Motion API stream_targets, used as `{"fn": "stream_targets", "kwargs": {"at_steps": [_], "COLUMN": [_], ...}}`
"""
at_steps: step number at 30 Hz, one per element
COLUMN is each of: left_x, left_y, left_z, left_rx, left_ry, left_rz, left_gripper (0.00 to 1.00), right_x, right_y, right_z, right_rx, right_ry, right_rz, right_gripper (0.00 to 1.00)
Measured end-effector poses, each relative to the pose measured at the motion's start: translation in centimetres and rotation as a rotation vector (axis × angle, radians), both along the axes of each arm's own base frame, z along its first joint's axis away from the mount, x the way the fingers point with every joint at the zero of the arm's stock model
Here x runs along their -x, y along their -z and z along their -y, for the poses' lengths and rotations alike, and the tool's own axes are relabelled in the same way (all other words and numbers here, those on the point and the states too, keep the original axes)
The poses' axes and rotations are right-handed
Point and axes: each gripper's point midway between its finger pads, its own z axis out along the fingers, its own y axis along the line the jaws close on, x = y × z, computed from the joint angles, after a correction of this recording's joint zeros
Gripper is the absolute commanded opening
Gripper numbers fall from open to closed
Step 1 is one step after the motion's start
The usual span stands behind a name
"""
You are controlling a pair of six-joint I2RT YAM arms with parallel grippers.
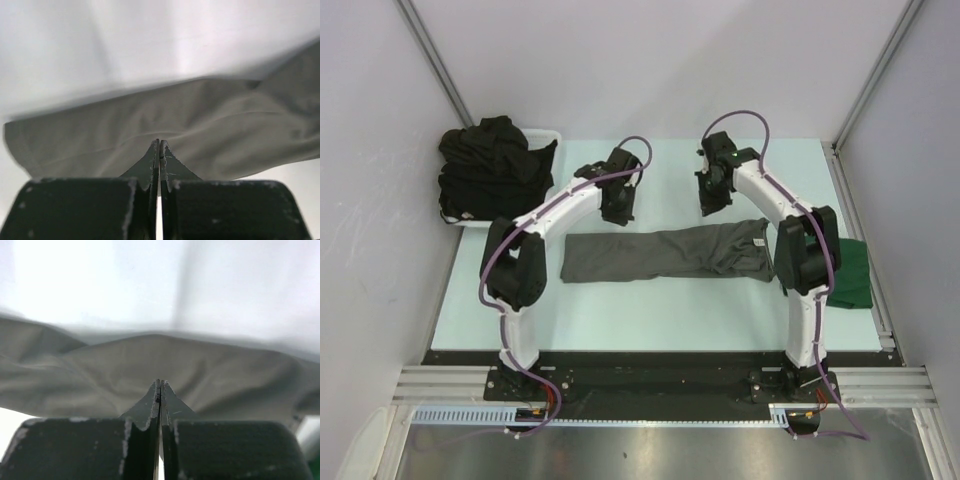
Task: Fold and stack the t-shirts
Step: Fold the other side of the tshirt into a rectangle
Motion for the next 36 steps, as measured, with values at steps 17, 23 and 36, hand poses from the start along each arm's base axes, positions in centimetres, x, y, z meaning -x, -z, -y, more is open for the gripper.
{"fn": "stream_targets", "kwargs": {"at_steps": [17, 23, 36], "left_x": [1.7, 2.7, 3.7], "left_y": [4.2, 6.1, 8.3], "left_z": [6.8, 5.7, 3.1], "left_rx": [0.082, 0.048, -0.060], "left_ry": [0.152, 0.143, 0.147], "left_rz": [-0.103, -0.140, -0.161], "left_gripper": [0.00, 0.00, 0.00], "right_x": [1.7, 3.1, 4.9], "right_y": [6.0, 7.6, 7.7], "right_z": [-1.2, 0.3, 2.5], "right_rx": [-0.017, 0.012, 0.031], "right_ry": [-0.037, -0.019, 0.003], "right_rz": [-0.144, -0.199, -0.223], "right_gripper": [0.00, 0.00, 0.00]}}
